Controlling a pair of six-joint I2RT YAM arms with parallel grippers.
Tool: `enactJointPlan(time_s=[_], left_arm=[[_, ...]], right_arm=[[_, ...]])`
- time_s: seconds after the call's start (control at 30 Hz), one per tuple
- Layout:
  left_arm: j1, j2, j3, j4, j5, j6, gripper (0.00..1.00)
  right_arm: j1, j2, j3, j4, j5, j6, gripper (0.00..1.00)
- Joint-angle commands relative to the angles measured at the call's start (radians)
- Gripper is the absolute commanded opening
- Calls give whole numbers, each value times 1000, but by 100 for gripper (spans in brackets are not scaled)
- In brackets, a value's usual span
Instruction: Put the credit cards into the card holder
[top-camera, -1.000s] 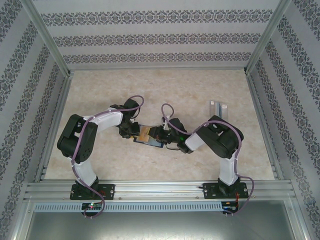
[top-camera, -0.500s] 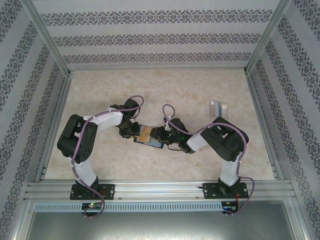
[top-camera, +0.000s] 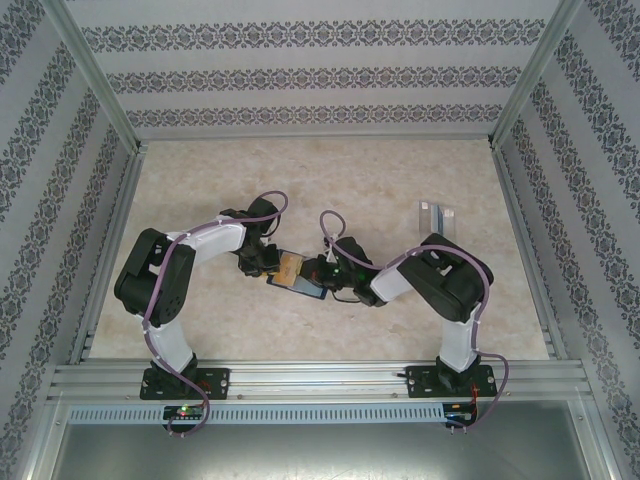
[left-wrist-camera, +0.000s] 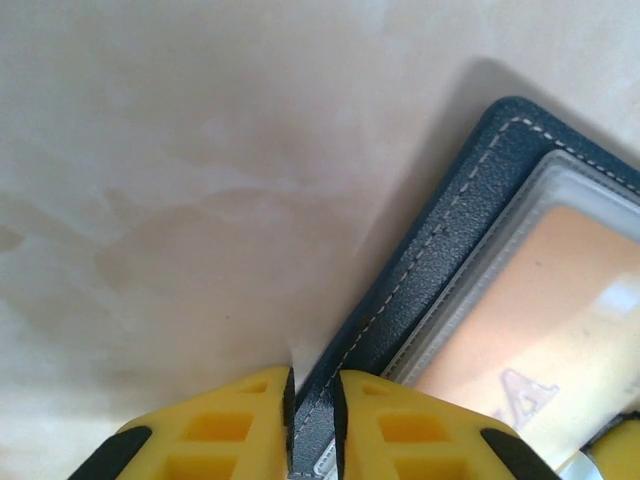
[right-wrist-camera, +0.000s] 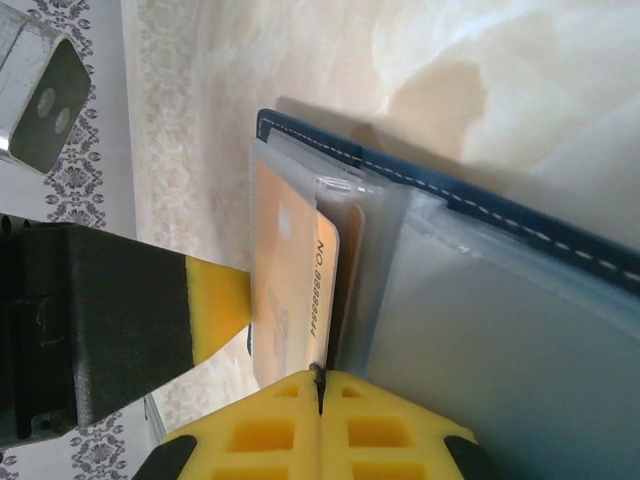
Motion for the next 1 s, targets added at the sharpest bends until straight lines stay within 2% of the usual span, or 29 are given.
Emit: enactJointPlan(time_s=[0.0,0.23,0.33,0.53,0.63,0.83,0.97], left_arm=[[-10,4,-34,32,58,0,21],[-10,-13,-63,56,64,-24,21],[-11,-36,-75,58,53,-33,26],[-9,-115,-103,68,51,-66,51],[-8,-177,-130,89,27,-72,60],[4,-183,-129,102,11,-41,61],[4,-168,-157,155,56,-39,62]], right_arm=[[20,32,38,0,-9,-8,0],[27,57,69,32,38,35,0],[29,43,67,10,38,30,4],[20,-82,25,-144,70,-46,22],[14,-148,6,-220,84,-85,28],[-17,-211,-58,-285,89,-126,31],[-29,-275,-58,-412,80,-189,35]])
